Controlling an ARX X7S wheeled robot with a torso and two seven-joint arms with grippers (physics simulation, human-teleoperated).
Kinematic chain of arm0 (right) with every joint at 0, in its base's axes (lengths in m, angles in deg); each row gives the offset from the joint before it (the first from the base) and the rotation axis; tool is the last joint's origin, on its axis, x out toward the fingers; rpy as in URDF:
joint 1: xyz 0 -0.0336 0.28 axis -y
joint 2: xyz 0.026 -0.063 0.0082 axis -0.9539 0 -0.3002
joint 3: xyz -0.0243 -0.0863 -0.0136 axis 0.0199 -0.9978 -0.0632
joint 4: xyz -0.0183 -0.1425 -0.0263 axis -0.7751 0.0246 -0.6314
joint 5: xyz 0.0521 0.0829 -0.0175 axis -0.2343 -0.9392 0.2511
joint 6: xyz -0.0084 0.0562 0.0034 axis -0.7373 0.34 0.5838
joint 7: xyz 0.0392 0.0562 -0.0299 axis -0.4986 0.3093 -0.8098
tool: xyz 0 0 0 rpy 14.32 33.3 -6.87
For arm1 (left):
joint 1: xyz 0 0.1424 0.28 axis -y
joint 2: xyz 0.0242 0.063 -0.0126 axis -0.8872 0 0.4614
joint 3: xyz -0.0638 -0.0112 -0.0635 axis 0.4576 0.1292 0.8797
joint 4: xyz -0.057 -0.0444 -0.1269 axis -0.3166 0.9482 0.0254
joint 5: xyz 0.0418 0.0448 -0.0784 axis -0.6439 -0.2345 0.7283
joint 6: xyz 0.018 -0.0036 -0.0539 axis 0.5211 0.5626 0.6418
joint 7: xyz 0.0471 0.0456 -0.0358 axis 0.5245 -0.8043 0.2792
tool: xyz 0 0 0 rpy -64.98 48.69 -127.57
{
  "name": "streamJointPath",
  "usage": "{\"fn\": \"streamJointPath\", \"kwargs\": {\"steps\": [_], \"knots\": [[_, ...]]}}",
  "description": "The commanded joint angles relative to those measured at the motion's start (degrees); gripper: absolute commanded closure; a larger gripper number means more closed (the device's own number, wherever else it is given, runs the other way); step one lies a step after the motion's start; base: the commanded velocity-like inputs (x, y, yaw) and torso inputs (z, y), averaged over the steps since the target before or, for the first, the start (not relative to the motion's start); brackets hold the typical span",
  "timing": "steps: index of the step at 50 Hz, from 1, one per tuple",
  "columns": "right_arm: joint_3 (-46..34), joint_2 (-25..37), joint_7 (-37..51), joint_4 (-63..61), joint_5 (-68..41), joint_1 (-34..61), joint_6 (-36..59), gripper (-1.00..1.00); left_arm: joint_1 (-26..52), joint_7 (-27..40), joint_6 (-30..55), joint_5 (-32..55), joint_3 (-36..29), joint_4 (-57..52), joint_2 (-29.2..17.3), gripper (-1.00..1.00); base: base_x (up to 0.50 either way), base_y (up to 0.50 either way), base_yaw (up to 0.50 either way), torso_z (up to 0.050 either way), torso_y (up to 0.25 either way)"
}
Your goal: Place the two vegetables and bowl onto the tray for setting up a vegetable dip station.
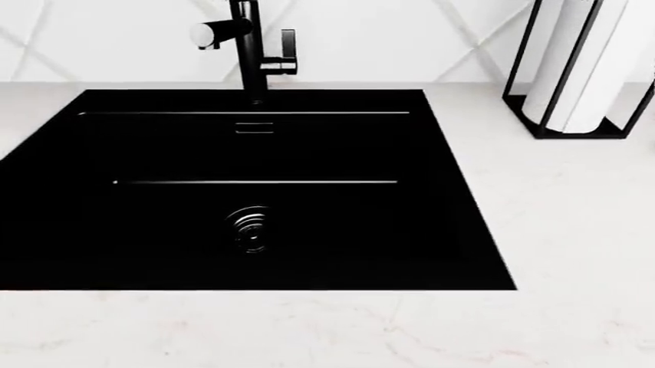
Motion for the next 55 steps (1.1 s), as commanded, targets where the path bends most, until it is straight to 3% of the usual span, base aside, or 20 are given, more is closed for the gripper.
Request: {"fn": "streamJointPath", "kwargs": {"steps": [1, 55], "knots": [[-0.05, -0.19, -0.08, -0.08, 0.18, -0.05, 0.18, -1.00, 0.24, -0.02, -0.11, 0.03, -0.16, 0.00, 0.01, -1.00, 0.02, 0.50, 0.00, 0.000, 0.000], [0.21, -0.62, 0.05, -0.23, 0.24, -0.02, 0.79, -1.00, 0.71, -0.30, -0.63, 0.12, -0.73, -0.03, -0.34, -1.00, 0.02, 0.50, 0.00, 0.000, 0.000]]}}
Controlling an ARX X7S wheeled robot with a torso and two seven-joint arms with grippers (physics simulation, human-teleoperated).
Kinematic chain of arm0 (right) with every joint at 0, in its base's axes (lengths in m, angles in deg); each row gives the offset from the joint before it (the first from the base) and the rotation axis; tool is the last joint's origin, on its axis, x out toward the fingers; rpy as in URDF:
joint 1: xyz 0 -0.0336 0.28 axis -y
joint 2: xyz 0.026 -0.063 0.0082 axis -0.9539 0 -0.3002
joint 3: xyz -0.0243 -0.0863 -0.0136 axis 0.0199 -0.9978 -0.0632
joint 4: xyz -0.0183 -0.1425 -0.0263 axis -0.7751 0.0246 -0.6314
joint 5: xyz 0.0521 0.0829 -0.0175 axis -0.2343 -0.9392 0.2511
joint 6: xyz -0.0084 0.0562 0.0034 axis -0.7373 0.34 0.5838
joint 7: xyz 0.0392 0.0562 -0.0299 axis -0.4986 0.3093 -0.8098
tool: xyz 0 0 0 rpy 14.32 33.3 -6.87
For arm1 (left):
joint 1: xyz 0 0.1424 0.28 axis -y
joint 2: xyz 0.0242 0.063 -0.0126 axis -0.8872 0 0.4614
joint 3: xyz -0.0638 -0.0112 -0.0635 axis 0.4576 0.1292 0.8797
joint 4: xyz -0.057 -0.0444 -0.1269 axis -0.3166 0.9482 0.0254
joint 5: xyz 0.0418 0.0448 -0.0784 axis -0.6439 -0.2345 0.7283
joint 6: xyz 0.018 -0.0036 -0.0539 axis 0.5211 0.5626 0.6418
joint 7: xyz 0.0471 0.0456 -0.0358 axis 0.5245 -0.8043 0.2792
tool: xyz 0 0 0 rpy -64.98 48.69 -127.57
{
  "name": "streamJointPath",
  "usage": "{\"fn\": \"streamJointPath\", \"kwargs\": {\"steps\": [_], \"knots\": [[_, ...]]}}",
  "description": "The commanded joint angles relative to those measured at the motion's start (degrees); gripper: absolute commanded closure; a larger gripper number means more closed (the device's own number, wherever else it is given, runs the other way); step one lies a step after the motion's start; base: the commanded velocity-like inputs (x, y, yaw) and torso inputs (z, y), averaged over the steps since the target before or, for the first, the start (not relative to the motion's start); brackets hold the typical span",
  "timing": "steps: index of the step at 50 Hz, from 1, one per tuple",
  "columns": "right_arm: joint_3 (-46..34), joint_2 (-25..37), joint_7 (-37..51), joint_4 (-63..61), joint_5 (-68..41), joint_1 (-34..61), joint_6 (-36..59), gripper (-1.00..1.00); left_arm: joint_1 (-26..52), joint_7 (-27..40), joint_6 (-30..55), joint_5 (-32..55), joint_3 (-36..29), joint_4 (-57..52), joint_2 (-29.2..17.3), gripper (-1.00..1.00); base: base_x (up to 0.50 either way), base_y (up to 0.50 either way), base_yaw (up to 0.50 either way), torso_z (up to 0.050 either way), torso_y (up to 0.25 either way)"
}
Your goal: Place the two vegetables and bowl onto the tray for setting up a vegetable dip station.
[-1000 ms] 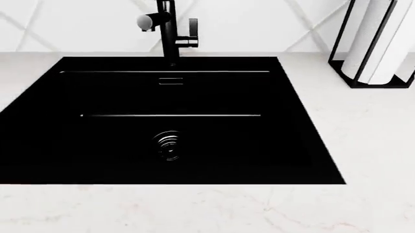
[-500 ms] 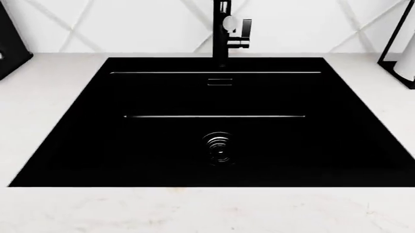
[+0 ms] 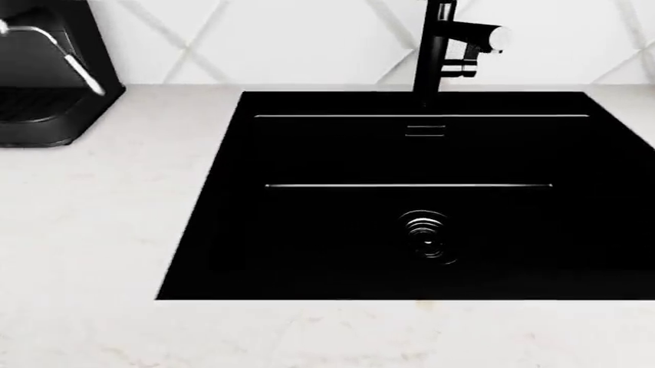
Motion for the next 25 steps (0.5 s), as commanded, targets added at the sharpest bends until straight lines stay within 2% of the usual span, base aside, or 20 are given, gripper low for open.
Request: {"fn": "streamJointPath", "kwargs": {"steps": [1, 25], "knots": [[0.01, -0.17, 0.03, -0.06, 0.01, 0.00, 0.14, -1.00, 0.27, 0.03, -0.06, 0.12, -0.09, 0.04, -0.13, -1.00, 0.02, 0.50, 0.00, 0.000, 0.000], [-0.13, -0.45, -0.15, -0.27, 0.25, -0.81, 0.08, -1.00, 0.19, -0.05, -0.34, 0.05, -0.40, -0.05, -0.24, -1.00, 0.02, 0.50, 0.00, 0.000, 0.000]]}}
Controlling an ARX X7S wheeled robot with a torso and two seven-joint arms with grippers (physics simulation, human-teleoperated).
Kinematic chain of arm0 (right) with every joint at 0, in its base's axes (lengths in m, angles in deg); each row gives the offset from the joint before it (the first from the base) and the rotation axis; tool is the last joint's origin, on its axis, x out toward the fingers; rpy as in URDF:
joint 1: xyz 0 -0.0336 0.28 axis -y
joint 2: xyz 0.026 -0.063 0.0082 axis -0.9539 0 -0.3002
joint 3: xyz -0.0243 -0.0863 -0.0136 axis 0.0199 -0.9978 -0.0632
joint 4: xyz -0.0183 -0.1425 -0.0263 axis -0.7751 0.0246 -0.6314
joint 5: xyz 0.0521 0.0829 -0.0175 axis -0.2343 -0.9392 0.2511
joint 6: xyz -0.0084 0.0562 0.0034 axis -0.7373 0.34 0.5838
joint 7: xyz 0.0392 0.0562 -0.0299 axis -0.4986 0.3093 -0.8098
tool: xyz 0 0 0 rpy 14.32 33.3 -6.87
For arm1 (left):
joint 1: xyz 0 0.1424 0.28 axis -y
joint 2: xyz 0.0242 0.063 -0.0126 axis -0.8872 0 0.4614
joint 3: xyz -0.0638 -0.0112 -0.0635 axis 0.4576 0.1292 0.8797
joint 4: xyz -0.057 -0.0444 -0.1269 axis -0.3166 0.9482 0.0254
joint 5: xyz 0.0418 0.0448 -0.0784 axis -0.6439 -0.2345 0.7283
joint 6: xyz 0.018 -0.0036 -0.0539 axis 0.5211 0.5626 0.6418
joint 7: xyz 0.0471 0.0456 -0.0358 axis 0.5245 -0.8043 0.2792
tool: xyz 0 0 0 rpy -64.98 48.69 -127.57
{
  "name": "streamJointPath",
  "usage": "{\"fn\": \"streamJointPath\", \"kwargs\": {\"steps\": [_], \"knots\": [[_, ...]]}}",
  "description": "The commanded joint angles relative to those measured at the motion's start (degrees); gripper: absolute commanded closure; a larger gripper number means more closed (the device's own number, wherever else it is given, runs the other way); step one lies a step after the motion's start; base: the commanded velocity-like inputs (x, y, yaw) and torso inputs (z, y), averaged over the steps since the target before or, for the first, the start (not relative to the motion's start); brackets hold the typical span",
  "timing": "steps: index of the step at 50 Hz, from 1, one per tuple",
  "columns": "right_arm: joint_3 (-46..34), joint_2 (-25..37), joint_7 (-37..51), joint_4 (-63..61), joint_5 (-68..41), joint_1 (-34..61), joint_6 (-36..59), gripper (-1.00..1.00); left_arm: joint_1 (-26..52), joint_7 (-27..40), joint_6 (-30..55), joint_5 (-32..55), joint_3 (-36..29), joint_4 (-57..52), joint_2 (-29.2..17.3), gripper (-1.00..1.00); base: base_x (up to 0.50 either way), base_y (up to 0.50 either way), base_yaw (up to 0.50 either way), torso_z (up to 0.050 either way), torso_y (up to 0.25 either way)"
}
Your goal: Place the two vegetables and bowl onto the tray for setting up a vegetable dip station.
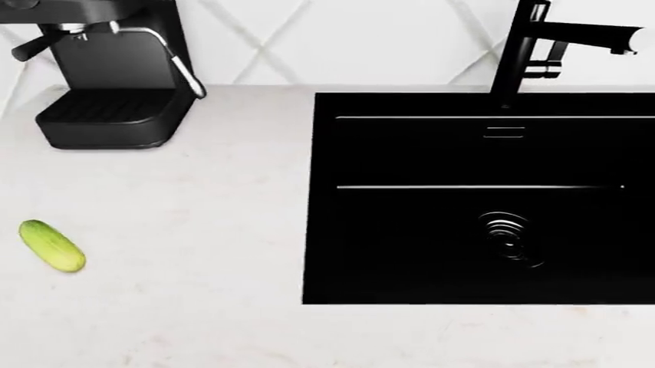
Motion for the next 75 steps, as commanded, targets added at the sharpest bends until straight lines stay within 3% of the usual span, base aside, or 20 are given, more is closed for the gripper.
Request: {"fn": "streamJointPath", "kwargs": {"steps": [1, 42, 57, 75], "knots": [[-0.04, -0.12, -0.13, 0.05, 0.14, -0.21, 0.03, -1.00, 0.02, -0.05, -0.12, -0.05, -0.15, 0.11, -0.05, -1.00, 0.02, 0.50, 0.00, 0.000, 0.000], [-0.09, -0.91, 0.13, 0.33, -2.29, -3.86, -1.72, -1.00, 0.45, -0.05, -0.42, 0.12, -0.54, 0.01, -0.33, -1.00, 0.02, 0.50, 0.00, 0.000, 0.000], [-1.95, -0.92, -1.78, 5.04, -10.64, -11.51, -3.54, -1.00, 0.42, 0.16, -0.54, 0.02, -0.75, 0.10, -0.53, -1.00, 0.00, 0.00, 0.00, 0.000, 0.000], [-6.68, -4.78, -13.16, 13.92, -11.44, -13.48, 1.18, -1.00, 0.25, -0.33, -0.63, -0.58, -1.07, 0.26, -0.42, -1.00, 0.00, 0.00, 0.00, 0.000, 0.000]]}}
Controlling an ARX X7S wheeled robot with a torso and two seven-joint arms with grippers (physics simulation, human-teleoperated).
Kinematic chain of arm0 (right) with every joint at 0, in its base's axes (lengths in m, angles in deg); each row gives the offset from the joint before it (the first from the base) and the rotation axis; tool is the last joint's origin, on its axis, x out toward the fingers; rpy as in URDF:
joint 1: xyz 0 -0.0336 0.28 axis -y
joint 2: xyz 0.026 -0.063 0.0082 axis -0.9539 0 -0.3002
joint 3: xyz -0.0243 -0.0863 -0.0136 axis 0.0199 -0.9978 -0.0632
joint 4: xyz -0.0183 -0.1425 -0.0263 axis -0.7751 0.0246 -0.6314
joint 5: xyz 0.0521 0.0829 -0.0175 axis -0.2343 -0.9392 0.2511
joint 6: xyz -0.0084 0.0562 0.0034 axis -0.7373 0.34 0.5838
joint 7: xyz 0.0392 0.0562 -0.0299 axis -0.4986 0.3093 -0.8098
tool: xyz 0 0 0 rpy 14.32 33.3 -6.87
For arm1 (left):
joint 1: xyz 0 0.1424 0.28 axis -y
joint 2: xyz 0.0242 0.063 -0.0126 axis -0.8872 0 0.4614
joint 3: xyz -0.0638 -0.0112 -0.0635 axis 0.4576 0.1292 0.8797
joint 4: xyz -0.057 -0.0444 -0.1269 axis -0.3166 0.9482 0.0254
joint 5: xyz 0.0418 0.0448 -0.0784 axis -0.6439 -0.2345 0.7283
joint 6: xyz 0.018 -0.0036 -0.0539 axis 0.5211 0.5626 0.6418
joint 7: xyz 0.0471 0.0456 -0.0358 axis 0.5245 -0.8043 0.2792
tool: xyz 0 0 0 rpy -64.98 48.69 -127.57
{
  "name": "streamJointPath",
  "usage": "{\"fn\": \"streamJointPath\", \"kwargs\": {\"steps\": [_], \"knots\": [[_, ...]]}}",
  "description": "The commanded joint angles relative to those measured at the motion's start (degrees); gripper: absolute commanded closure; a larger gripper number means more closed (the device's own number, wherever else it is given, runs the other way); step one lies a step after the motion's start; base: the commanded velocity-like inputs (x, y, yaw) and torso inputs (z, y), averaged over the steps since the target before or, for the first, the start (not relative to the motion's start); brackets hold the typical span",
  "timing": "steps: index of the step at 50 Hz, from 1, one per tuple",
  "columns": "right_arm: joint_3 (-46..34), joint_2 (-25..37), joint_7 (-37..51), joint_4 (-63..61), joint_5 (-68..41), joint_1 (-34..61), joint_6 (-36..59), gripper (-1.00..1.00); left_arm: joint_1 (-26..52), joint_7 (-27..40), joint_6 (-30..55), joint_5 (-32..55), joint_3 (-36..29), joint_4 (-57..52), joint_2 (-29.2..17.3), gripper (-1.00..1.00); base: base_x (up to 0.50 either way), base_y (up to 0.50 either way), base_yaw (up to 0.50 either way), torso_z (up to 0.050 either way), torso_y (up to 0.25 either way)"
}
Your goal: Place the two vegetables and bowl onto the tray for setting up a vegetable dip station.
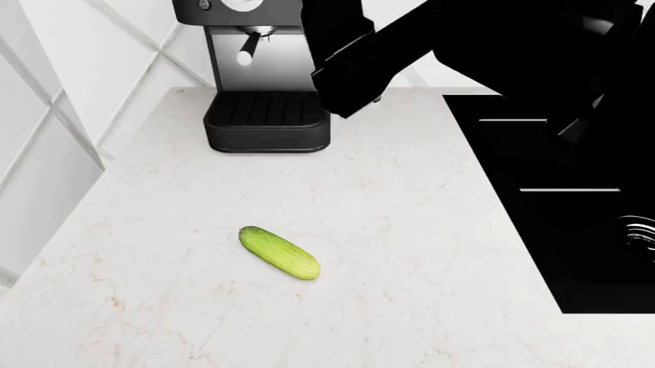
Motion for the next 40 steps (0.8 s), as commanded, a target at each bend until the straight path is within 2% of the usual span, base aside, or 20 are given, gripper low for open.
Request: {"fn": "streamJointPath", "kwargs": {"steps": [1, 40], "knots": [[-2.85, -2.16, -6.70, 4.97, -0.65, -1.85, 2.53, -1.00, -0.14, -0.17, -0.12, -0.30, -0.17, -0.01, 0.04, -1.00, 0.00, 0.00, 0.00, 0.000, 0.000], [-8.60, -5.41, -15.74, 13.12, -5.80, -5.27, 7.99, -1.00, 0.33, -0.09, -0.19, 0.11, -0.73, -0.02, -0.04, -1.00, 0.00, 0.00, 0.00, 0.000, 0.000]]}}
